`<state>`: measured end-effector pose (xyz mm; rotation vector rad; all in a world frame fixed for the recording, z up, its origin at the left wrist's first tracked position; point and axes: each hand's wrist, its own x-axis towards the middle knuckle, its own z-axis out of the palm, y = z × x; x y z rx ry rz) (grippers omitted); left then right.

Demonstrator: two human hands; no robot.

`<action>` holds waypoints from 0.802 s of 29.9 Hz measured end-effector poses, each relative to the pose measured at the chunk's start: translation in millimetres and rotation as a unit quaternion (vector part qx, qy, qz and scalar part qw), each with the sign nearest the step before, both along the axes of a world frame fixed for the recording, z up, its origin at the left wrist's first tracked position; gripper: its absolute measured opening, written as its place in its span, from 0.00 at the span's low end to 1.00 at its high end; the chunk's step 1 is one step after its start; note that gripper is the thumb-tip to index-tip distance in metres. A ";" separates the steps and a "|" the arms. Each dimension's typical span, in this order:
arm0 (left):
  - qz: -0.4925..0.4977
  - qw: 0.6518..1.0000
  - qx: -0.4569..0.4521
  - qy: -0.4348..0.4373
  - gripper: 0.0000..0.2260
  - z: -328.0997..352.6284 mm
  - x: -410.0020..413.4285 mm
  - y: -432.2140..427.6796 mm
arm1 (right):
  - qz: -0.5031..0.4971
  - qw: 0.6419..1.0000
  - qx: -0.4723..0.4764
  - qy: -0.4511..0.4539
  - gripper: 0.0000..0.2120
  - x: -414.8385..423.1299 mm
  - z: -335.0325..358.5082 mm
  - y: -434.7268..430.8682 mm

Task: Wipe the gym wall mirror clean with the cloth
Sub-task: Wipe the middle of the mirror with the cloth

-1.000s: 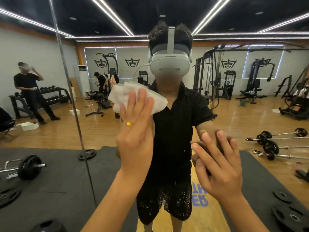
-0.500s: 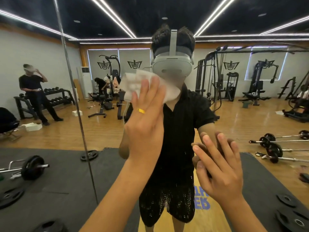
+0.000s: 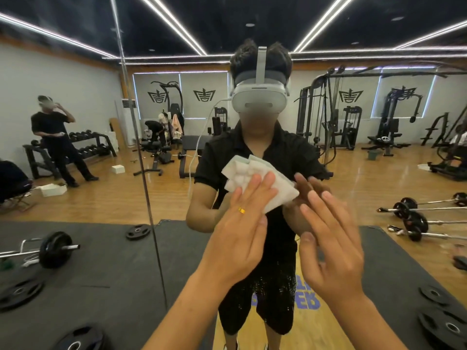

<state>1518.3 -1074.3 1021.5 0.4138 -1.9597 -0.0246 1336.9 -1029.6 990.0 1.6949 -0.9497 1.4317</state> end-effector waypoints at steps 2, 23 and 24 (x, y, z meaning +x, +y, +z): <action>-0.026 0.999 0.013 0.023 0.22 3.4 7.2 -2.1 | 0.051 0.998 0.018 0.017 0.19 19.3 11.4 2.3; 0.264 0.941 -0.207 -0.033 0.27 -107.3 37.9 -51.8 | -0.135 0.976 -0.027 0.169 0.22 38.5 66.0 -31.4; 0.268 0.941 -0.206 -0.035 0.26 -107.1 37.9 -51.9 | -0.135 0.973 -0.031 0.187 0.23 39.0 72.6 -34.4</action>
